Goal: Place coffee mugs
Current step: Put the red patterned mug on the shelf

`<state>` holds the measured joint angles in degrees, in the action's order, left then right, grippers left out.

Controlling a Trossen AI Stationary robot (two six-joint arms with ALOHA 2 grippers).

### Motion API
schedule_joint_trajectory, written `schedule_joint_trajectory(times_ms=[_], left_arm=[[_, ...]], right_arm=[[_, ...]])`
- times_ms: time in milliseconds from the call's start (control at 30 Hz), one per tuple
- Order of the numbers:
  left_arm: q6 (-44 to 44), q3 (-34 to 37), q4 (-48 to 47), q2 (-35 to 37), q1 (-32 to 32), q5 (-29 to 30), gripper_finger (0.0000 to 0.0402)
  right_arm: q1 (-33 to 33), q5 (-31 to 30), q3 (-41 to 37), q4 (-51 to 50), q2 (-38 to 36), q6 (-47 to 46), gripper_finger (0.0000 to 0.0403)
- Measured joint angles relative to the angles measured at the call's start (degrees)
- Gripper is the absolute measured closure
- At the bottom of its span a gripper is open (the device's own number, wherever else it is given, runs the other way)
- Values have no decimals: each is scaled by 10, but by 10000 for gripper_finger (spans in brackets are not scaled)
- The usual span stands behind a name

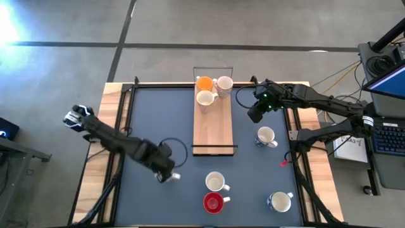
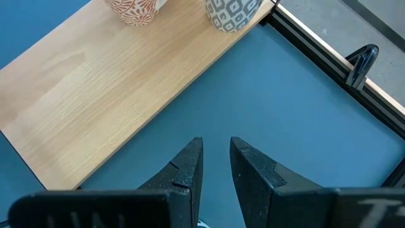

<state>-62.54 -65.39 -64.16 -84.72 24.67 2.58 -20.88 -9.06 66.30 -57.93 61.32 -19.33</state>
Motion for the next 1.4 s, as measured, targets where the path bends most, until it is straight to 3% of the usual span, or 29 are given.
schedule_joint_trajectory(times_ms=[600,1033,1400], left_arm=[[214,0,28,17,-283,16,394],[302,-71,64,-7,-376,30,392],[388,-164,61,-84,-411,29,391]], right_arm=[[0,0,0,0,0,0,335],[0,0,0,0,0,0,335],[0,0,0,0,0,0,335]])
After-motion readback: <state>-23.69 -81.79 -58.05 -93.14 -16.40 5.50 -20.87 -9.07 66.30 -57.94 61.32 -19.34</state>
